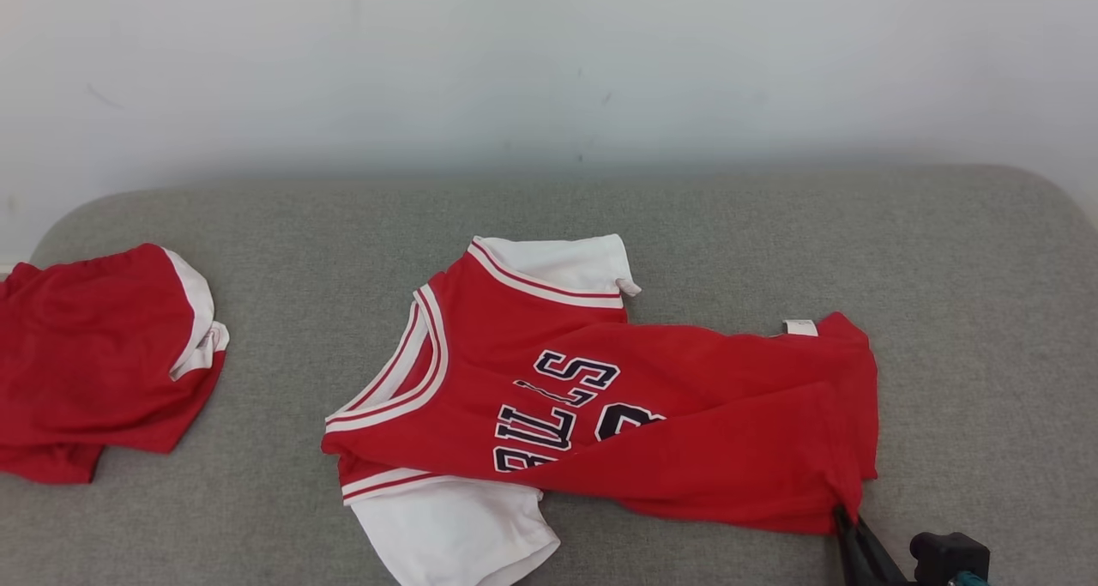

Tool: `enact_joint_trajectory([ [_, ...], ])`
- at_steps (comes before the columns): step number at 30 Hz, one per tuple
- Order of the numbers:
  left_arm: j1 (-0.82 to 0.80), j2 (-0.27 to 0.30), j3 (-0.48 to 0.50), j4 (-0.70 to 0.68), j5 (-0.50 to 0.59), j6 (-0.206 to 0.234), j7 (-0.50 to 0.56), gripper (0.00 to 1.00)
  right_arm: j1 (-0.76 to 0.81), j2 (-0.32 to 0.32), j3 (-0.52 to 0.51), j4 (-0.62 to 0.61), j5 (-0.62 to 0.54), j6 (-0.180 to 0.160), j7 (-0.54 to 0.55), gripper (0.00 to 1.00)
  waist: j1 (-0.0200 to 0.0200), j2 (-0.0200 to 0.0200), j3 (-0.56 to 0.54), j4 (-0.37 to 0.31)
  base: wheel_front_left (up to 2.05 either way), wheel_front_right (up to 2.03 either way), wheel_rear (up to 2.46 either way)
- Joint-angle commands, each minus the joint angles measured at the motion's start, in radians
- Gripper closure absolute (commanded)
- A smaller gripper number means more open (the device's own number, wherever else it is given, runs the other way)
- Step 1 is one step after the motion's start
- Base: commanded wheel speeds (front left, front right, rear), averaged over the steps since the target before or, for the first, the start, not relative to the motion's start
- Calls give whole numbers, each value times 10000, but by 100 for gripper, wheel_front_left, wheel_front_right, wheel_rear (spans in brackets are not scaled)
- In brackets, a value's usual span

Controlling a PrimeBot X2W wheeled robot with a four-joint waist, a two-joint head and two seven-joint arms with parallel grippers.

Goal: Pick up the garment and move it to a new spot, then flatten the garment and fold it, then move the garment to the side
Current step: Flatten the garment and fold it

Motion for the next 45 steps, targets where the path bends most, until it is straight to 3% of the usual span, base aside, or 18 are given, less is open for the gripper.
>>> enact_joint_trajectory([
  [1,119,-20,85,-185,128,-16,50,100,223,-13,-19,-244,77,-24,-6,100,-1,0,-57,35,0,0,0],
  [10,680,131,1644,-2717,899,121,29,100,914,-287,52,-2243,339,-24,-6,100,-1,0,-65,-18,0,0,0],
  [17,-713,790,2101,-4095,1384,-81,29,100,-350,-659,592,-3246,757,-24,-6,100,-1,0,357,-194,0,0,0],
  [22,-3106,1771,1701,-4311,1355,-160,487,100,-2288,-1012,828,-3044,1028,-24,1,100,-1,0,1195,-285,0,0,0],
  [32,-9026,3346,960,-4024,-318,-139,2144,100,-7518,-1576,921,-1975,1693,-24,1113,100,-1,0,3696,-402,0,0,0],
  [39,-12615,3640,489,-2937,-799,-139,2545,100,-10846,-1855,1461,-1475,1853,-24,1749,100,-1,0,4944,-526,0,0,0],
  [45,-15723,3555,90,-1729,-728,-140,2662,100,-13779,-1785,1728,-634,1999,-24,2187,100,-1,0,5768,-742,0,0,0],
])
